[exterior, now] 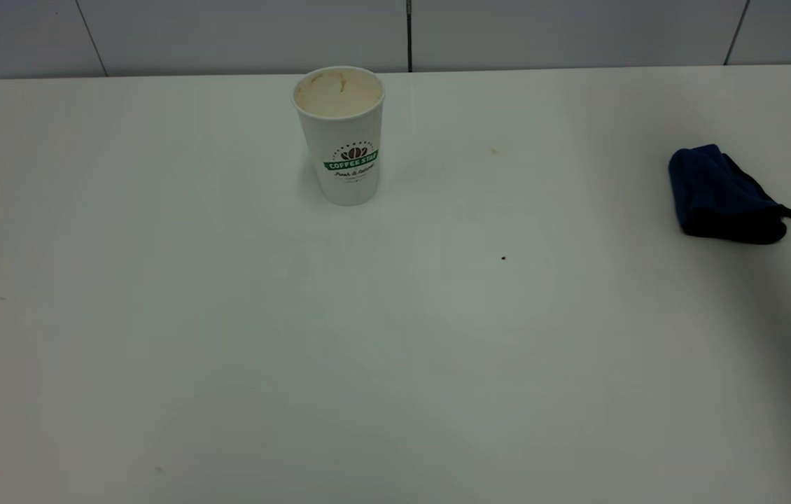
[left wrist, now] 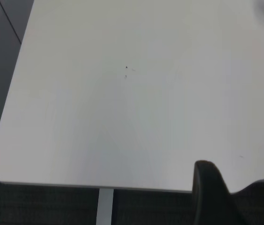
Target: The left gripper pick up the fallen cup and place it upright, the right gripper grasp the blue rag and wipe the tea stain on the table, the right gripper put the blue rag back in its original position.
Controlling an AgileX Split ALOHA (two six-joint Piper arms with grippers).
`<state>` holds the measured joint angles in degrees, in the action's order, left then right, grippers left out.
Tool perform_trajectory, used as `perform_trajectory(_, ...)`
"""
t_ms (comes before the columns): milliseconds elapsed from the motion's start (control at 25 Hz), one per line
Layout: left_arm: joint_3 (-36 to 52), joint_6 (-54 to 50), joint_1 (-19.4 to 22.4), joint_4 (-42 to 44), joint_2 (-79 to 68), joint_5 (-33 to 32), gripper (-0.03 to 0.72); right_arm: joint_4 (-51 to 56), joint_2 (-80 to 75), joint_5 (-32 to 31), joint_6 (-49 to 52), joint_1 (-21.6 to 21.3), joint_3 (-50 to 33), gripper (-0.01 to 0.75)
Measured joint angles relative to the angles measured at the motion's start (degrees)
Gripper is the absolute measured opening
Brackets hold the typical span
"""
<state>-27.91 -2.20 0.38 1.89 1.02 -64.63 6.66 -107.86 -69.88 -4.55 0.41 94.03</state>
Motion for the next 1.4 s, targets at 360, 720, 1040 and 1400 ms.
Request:
perform_trajectory(360, 0.0, 0.0, 0.0, 0.0, 0.0, 0.0, 0.346, -3.16, 24.2, -0.3, 0.23, 0.04, -18.86, 0.716)
perform_trajectory(720, 0.0, 0.0, 0.0, 0.0, 0.0, 0.0, 0.346, -3.63, 43.21, -0.65, 0.29, 0.04, -35.77, 0.553)
perform_trajectory(1040, 0.0, 0.0, 0.0, 0.0, 0.0, 0.0, 0.346, -3.72, 57.85, -0.98, 0.36, 0.04, -46.91, 0.329)
perform_trajectory(1400, 0.0, 0.0, 0.0, 0.0, 0.0, 0.0, 0.346, -1.97, 74.46, 1.24, 0.36, 0.04, -61.21, 0.194)
